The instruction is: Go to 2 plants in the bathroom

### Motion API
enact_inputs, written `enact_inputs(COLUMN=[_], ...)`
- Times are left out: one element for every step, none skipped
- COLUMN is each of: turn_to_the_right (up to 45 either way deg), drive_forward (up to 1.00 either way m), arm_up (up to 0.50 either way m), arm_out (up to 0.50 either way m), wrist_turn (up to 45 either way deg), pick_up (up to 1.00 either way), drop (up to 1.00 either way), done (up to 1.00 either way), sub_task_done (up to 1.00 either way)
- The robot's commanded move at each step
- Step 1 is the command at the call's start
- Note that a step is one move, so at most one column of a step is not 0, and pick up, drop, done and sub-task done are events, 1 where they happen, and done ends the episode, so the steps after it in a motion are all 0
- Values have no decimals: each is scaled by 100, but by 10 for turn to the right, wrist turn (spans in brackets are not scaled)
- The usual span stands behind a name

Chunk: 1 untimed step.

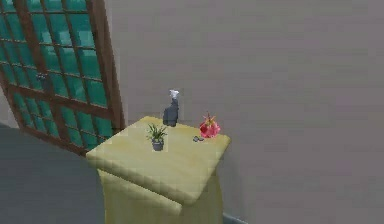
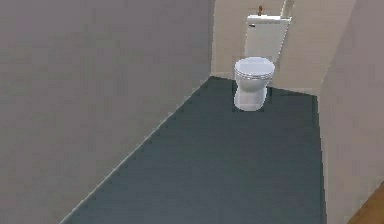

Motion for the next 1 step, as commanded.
enact_inputs(turn_to_the_right=[0], drive_forward=[0], arm_up=[0], arm_out=[0], wrist_turn=[0], pick_up=[0], drop=[0], done=[100], sub_task_done=[0])
